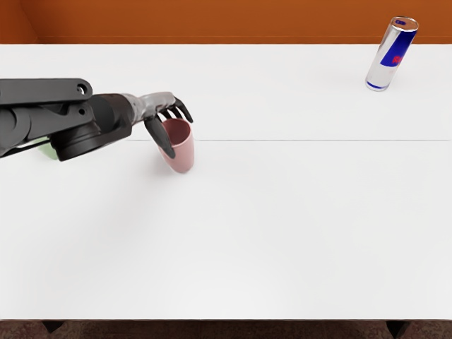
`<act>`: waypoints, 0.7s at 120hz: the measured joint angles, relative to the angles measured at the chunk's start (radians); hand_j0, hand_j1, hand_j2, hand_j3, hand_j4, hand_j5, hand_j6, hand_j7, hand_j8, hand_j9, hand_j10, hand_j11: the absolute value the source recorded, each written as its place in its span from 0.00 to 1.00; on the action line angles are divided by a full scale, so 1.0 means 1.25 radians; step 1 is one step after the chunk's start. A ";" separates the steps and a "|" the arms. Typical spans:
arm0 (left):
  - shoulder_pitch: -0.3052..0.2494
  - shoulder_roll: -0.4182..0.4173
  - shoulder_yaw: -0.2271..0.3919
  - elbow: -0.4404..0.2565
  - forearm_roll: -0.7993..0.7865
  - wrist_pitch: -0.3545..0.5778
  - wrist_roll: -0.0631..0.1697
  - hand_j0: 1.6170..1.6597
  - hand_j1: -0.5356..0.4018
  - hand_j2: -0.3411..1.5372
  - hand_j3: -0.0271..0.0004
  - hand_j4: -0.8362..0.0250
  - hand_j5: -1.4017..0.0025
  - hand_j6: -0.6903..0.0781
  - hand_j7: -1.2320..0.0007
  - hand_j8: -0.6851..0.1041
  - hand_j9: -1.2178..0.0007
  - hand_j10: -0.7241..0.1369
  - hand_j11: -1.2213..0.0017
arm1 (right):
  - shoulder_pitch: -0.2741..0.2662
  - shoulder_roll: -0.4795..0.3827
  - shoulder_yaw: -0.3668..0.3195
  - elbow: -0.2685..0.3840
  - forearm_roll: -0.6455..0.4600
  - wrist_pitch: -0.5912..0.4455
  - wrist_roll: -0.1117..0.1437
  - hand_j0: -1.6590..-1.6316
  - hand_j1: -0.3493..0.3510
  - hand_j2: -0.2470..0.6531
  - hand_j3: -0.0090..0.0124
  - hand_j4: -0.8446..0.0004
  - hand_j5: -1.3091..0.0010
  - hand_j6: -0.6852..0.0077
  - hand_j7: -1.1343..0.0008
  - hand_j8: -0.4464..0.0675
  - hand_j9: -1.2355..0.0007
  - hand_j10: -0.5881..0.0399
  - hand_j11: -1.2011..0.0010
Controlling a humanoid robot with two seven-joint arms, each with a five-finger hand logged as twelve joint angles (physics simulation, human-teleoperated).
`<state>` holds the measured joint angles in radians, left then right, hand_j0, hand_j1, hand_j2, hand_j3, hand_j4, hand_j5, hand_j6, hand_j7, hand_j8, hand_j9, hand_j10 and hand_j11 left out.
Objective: Pick up cup and place in cup with left hand
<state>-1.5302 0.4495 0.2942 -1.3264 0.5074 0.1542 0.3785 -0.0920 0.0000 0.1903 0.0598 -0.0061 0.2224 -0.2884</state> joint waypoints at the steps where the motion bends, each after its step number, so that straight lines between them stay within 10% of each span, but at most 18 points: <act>1: 0.000 0.000 0.000 0.000 0.000 0.000 0.000 0.92 0.44 0.26 0.99 0.45 0.57 0.44 0.52 0.46 0.51 0.33 0.51 | 0.000 0.000 0.000 0.000 0.000 0.000 0.000 0.04 0.00 0.27 0.42 1.00 1.00 0.99 1.00 0.87 1.00 0.94 1.00; 84: -0.104 0.080 -0.002 -0.038 -0.028 -0.067 0.001 0.91 0.45 0.25 0.99 0.44 0.54 0.46 0.49 0.48 0.48 0.33 0.48 | 0.000 0.000 0.000 0.000 0.000 0.000 0.000 0.04 0.00 0.27 0.42 1.00 1.00 0.99 1.00 0.87 1.00 0.94 1.00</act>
<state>-1.6597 0.5495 0.2919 -1.3738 0.4724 0.0702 0.3801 -0.0920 0.0000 0.1903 0.0598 -0.0061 0.2224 -0.2884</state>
